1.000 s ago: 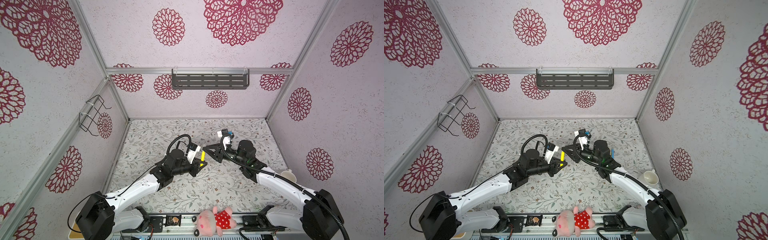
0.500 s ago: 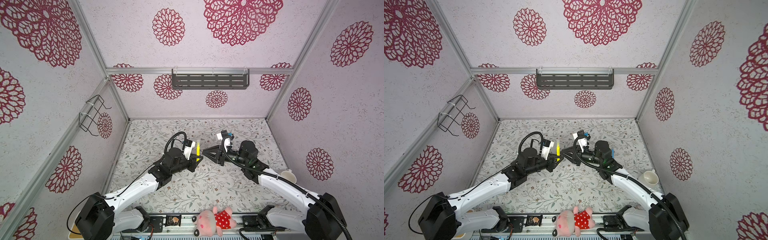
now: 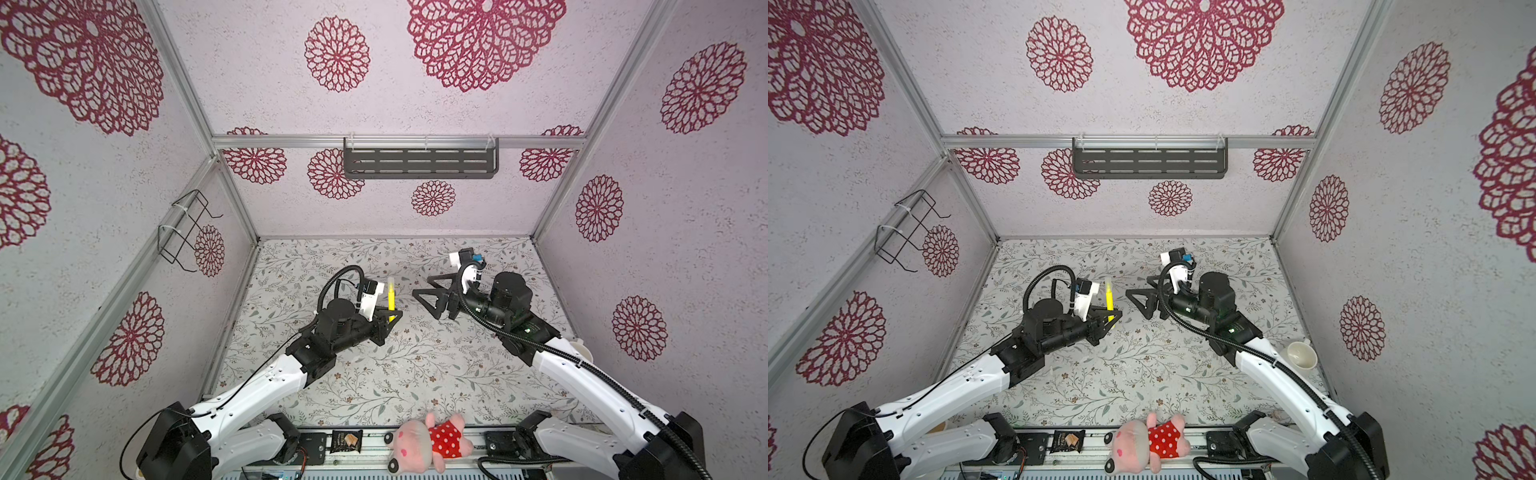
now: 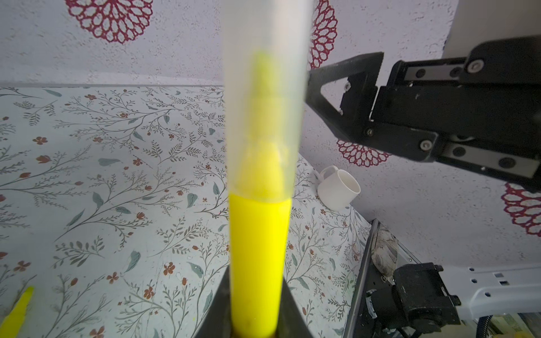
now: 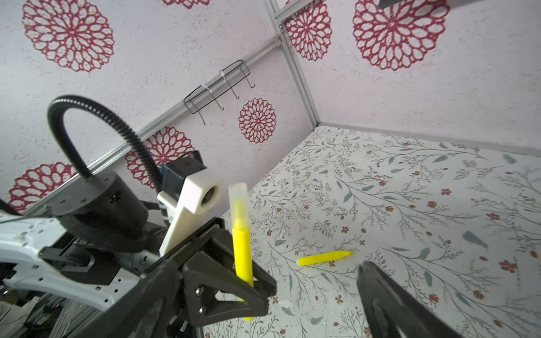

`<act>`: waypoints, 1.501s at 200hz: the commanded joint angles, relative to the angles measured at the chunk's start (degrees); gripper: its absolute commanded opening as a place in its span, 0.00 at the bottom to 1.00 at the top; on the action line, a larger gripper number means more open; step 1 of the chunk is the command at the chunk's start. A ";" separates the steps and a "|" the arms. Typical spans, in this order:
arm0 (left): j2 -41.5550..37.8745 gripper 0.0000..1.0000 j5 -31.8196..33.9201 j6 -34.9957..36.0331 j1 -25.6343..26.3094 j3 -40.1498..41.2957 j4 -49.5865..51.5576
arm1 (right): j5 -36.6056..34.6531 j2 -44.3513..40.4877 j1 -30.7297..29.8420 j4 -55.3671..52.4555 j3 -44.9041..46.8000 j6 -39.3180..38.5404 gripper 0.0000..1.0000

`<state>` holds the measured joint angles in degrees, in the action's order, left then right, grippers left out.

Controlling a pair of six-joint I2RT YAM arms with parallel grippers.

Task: Insert pens into pen caps
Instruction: Put on the pen cap to the pen.

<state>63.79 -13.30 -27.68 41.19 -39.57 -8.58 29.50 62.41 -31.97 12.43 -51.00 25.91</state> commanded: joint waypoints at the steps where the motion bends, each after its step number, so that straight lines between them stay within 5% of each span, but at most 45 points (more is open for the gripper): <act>1: -0.96 0.00 -0.49 0.22 -0.14 0.27 0.30 | -4.17 -0.84 0.53 -1.95 -1.16 -1.75 0.99; 32: -0.70 0.00 -3.42 0.39 0.01 -0.67 0.81 | -8.38 -0.19 1.04 -4.17 -2.95 -3.39 0.99; 57: -0.59 0.00 -5.76 0.39 0.21 -0.99 0.67 | -0.78 3.52 2.12 -10.13 -9.10 -6.63 0.98; 127: 0.86 0.00 -9.83 -0.07 0.86 -2.32 -0.22 | 16.28 4.45 2.20 -2.43 -8.76 -10.03 0.80; 169: 2.42 0.00 -10.49 0.21 1.61 -3.48 0.32 | 18.71 6.30 2.21 0.98 -8.89 -7.60 0.65; 300: 4.32 0.00 -10.43 0.79 2.73 -5.42 0.92 | 25.29 11.81 1.30 5.10 -11.03 -3.94 0.45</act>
<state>67.37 -23.11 -27.66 43.51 -43.18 -7.79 51.96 73.97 -30.09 14.57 -60.12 21.80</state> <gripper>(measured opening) 0.185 0.463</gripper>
